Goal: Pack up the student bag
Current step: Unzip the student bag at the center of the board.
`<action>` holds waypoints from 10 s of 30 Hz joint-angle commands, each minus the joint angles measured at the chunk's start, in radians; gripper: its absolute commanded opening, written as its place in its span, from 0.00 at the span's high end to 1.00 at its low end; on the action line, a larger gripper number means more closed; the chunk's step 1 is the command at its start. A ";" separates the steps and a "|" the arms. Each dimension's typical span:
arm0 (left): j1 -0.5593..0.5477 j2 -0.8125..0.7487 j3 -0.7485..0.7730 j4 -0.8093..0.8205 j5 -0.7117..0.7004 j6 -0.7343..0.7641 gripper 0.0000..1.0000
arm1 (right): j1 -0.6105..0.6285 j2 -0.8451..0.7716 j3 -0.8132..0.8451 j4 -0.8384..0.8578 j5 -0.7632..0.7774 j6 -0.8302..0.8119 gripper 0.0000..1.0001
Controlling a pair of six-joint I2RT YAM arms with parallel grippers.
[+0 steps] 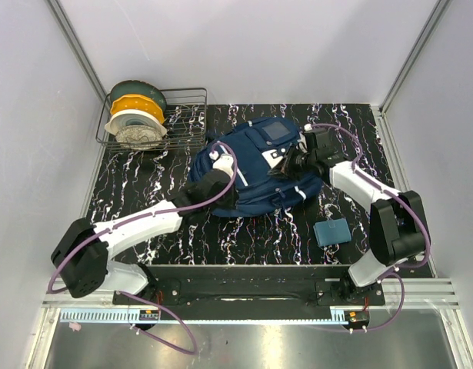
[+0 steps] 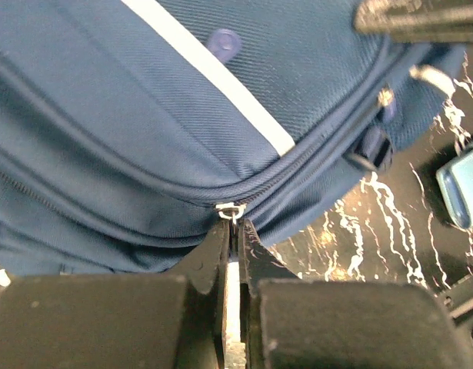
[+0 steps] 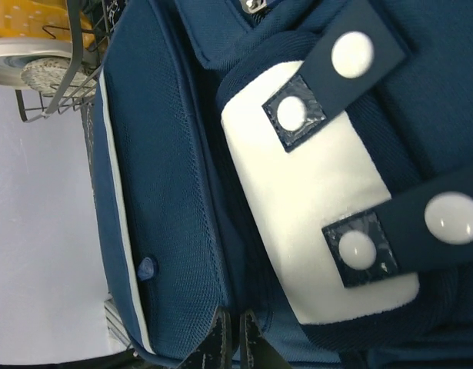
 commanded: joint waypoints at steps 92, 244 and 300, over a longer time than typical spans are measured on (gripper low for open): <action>0.002 0.048 0.106 -0.083 0.145 0.038 1.00 | -0.105 -0.310 -0.269 0.078 0.040 0.067 0.37; 0.067 -0.104 0.216 -0.229 0.182 0.226 0.14 | -0.079 -0.405 -0.311 0.164 0.161 0.171 0.55; -0.228 0.400 0.571 -0.197 -0.299 0.461 0.58 | -0.078 -0.488 -0.245 0.180 0.143 0.282 0.96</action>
